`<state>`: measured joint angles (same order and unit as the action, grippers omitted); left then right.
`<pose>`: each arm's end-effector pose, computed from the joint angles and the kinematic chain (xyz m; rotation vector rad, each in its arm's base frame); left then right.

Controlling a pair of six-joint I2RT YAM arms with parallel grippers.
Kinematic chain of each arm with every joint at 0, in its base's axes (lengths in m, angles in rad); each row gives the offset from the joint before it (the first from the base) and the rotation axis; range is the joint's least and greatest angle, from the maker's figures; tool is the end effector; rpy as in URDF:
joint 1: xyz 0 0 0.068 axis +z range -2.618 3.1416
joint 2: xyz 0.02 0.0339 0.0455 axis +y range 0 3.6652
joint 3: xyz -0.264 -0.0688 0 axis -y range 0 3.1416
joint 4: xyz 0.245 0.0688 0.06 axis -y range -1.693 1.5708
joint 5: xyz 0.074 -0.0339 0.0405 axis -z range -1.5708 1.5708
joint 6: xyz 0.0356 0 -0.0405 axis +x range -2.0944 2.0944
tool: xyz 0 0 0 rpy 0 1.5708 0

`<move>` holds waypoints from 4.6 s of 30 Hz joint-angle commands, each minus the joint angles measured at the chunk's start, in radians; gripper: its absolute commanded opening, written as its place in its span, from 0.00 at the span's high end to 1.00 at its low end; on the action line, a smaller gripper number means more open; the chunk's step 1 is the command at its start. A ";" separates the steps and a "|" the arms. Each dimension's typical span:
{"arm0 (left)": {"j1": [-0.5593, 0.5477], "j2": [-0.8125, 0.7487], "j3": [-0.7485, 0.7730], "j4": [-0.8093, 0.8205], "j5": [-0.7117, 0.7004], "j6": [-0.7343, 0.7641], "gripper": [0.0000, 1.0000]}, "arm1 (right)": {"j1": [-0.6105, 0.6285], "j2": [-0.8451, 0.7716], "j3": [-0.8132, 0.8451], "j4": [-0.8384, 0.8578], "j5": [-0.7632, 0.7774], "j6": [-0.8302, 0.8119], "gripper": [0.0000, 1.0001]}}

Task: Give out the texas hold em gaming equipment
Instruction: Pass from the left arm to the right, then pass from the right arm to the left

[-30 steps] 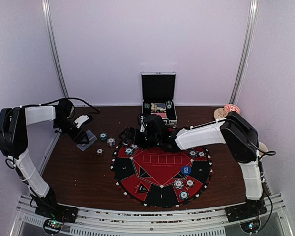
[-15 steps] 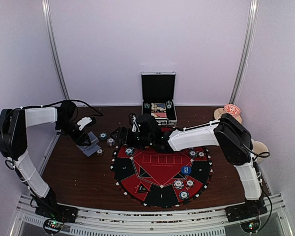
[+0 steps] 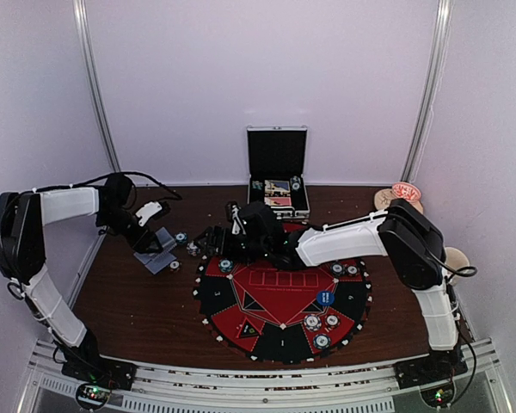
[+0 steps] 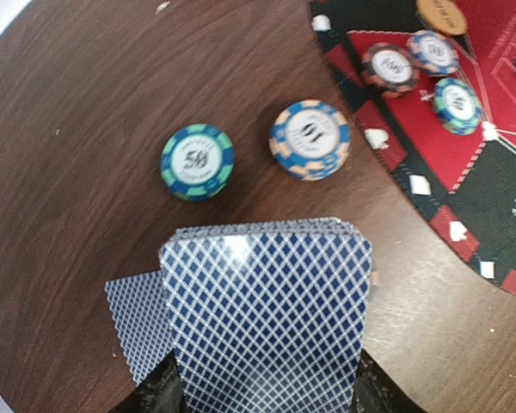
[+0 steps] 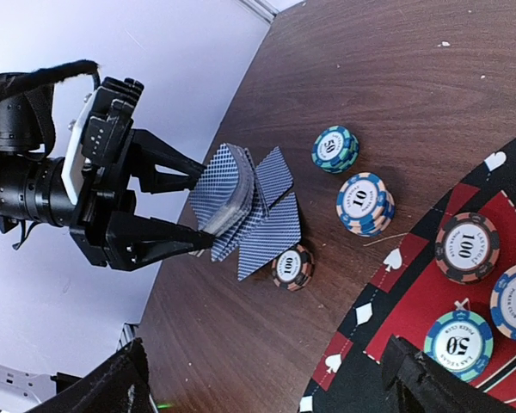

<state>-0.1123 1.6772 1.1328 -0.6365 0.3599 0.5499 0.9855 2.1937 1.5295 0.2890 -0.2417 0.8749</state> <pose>0.3260 -0.0494 0.2012 0.9564 2.4879 -0.3589 0.2718 0.4256 0.1844 -0.3073 2.2159 1.3789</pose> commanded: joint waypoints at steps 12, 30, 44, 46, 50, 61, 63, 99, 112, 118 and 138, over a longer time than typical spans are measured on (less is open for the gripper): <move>-0.086 -0.127 -0.121 0.001 0.154 0.057 0.42 | 0.016 0.106 0.089 0.151 -0.107 0.113 0.05; -0.147 -0.221 -0.196 -0.020 0.229 0.079 0.42 | 0.018 0.235 0.200 0.199 -0.211 0.183 0.14; -0.165 -0.232 -0.226 -0.020 0.243 0.100 0.42 | 0.029 0.279 0.253 0.172 -0.263 0.194 0.42; -0.165 -0.232 -0.227 -0.020 0.242 0.099 0.42 | 0.029 0.283 0.254 0.171 -0.274 0.196 0.49; -0.166 -0.230 -0.223 -0.019 0.246 0.099 0.42 | 0.031 0.291 0.255 0.172 -0.293 0.197 0.64; -0.167 -0.224 -0.229 -0.004 0.248 0.092 0.30 | 0.033 0.272 0.253 0.178 -0.322 0.199 1.00; -0.167 -0.228 -0.233 -0.002 0.248 0.091 0.20 | 0.033 0.249 0.236 0.167 -0.298 0.184 1.00; -0.477 -0.290 -0.199 0.341 0.296 0.099 0.02 | 0.002 -0.348 -0.446 0.339 0.046 0.200 1.00; -0.480 -0.207 -0.224 0.520 0.289 0.017 0.02 | 0.008 -0.348 -0.512 0.480 0.043 0.289 1.00; -0.486 -0.201 -0.243 0.542 0.305 0.028 0.02 | 0.007 -0.347 -0.532 0.530 0.065 0.323 1.00; -0.496 -0.158 -0.224 0.532 0.358 0.020 0.06 | 0.009 -0.253 -0.476 0.526 0.048 0.341 1.00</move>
<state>-0.6006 1.5223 0.9012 -0.1284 0.6769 0.5789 0.9909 1.9099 1.0176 0.8085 -0.2012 1.2186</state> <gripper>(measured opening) 0.947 0.096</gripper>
